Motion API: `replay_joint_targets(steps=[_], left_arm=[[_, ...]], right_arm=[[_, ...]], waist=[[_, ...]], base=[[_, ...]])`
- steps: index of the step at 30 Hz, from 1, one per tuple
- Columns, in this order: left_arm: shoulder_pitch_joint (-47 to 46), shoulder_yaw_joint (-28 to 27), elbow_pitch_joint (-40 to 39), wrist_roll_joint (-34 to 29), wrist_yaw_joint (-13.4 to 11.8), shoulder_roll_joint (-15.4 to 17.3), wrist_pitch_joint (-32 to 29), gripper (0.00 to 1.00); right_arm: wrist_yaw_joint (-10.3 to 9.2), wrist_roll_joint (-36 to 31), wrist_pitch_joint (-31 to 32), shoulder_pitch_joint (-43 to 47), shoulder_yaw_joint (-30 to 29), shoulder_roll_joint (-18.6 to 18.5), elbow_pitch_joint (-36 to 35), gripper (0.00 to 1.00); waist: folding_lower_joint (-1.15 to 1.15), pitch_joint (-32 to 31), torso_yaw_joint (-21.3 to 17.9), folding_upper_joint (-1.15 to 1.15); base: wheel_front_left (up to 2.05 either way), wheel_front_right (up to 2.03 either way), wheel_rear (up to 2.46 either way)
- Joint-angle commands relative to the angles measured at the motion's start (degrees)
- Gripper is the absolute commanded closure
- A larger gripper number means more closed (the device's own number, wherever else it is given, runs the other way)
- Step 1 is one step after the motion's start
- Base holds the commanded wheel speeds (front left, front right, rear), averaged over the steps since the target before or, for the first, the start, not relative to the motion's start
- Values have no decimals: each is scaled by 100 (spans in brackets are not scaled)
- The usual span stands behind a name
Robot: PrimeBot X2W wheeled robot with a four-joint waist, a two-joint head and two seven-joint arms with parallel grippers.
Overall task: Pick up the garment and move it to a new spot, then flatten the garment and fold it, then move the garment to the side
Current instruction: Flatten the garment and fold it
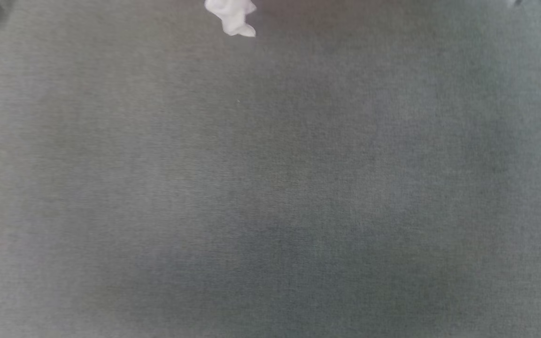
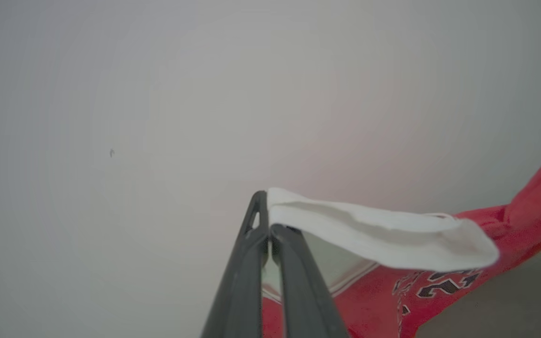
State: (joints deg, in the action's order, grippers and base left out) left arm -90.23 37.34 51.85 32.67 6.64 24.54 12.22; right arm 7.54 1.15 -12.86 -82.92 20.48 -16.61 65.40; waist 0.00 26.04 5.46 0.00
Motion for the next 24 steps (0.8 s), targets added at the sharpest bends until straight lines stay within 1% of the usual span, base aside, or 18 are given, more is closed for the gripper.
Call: replay_joint_targets(steps=[1,3,5,9,12,14,18,20,24], left_arm=[[244,51,-9,184,37,18,-105,100],[630,224,-72,346,74,35,-399,100],[1074,434,-320,685,76,58,-715,100],[1912,832,-997,1281,75,394,-1367,100],[2569,980,-1473,1712,76,639,-1930,100],[2979,1030,-1798,1977,66,812,-2287,100],[3829,1178,-2636,2333,-232,1165,-2971,100],[4229,1250,-3159,2436,-429,1404,-3223,100],[5103,1346,-4224,2726,-986,1797,-3569,100]], right_arm=[[-10,90,30,169,75,14,94,100],[-10,261,68,429,206,67,191,100],[-10,451,192,729,401,98,298,100],[-10,1019,348,1321,726,88,225,100],[-9,1539,520,1858,1035,-25,-19,100],[-10,1910,674,2206,1265,-164,-296,100],[-9,2734,1114,2986,1819,-537,-1137,100],[-10,3133,1361,3360,2145,-876,-1678,100],[-9,3909,1730,4027,2554,-1587,-2753,100]], waist=[[0,-170,81,0],[0,-290,111,0],[0,-420,139,0],[0,-671,196,0],[0,-846,229,0],[0,-955,238,0],[0,-1128,260,0],[0,-1203,262,0],[0,-1310,249,0]], base=[[0,0,0],[0,0,0],[0,0,0],[0,0,0],[0,0,0],[0,0,0],[0,0,0],[0,0,0],[0,0,0]])
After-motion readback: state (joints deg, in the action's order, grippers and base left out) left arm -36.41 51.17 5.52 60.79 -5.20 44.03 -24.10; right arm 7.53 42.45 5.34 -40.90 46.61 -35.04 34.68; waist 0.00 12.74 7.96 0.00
